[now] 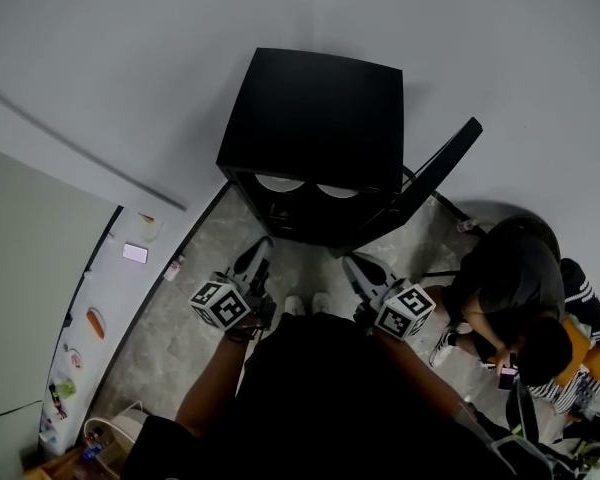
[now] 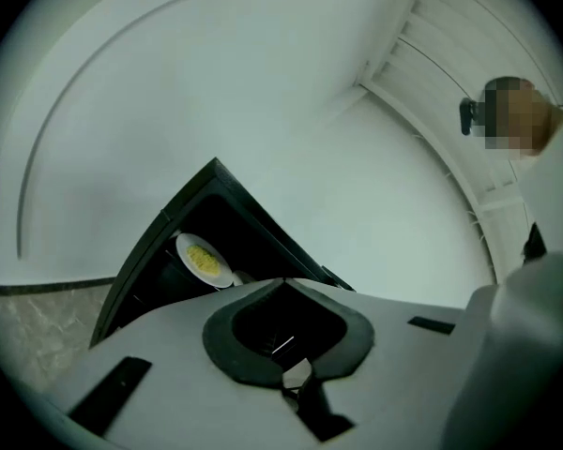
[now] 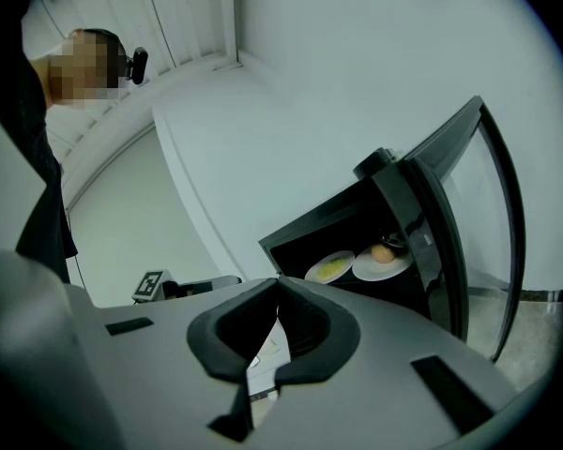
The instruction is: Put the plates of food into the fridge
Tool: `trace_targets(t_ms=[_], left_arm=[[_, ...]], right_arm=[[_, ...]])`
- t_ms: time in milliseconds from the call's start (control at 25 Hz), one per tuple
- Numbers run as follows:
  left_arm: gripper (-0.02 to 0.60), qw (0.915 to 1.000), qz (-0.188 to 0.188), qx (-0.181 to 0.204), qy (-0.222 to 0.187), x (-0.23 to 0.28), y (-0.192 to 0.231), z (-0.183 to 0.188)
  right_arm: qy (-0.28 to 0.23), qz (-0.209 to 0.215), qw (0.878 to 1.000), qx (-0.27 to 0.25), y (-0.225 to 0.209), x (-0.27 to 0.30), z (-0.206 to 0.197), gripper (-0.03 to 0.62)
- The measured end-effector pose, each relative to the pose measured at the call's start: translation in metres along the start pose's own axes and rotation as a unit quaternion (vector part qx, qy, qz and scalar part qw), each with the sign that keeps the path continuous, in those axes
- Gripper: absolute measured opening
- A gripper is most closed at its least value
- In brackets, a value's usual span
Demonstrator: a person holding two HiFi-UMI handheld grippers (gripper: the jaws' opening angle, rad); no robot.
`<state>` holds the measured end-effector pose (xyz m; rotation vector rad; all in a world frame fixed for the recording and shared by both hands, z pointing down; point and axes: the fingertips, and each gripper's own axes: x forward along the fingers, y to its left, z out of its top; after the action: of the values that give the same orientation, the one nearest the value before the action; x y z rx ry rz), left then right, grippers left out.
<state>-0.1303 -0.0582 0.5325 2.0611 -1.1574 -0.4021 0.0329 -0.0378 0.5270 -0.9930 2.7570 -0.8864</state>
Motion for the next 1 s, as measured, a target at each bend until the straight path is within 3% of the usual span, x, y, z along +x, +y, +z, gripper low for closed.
trace_targets(t_ms=[280, 440, 600, 800, 1000], left_arm=[[0.023, 0.997, -0.017, 0.074, 0.016, -0.011, -0.044, -0.013], [0.023, 0.9904, -0.014, 0.135, 0.029, -0.018, -0.062, -0.02], [0.023, 0.9863, -0.009, 0.163, 0.026, -0.023, -0.075, -0.019], [0.023, 0.976, -0.002, 0.217, 0.022, -0.027, -0.094, -0.016], [0.023, 0.9678, 0.0, 0.251, 0.019, -0.025, -0.105, -0.015]], right_arm=[[0.002, 0.017, 1.0, -0.011, 0.009, -0.002, 0.001, 0.026], [-0.005, 0.024, 1.0, -0.017, 0.011, -0.007, 0.002, 0.026], [-0.01, 0.037, 0.998, -0.041, 0.017, -0.013, 0.006, 0.026], [-0.057, 0.063, 0.995, -0.049, 0.036, -0.019, 0.027, 0.026], [-0.058, 0.077, 0.993, -0.065, 0.042, -0.023, 0.028, 0.026]])
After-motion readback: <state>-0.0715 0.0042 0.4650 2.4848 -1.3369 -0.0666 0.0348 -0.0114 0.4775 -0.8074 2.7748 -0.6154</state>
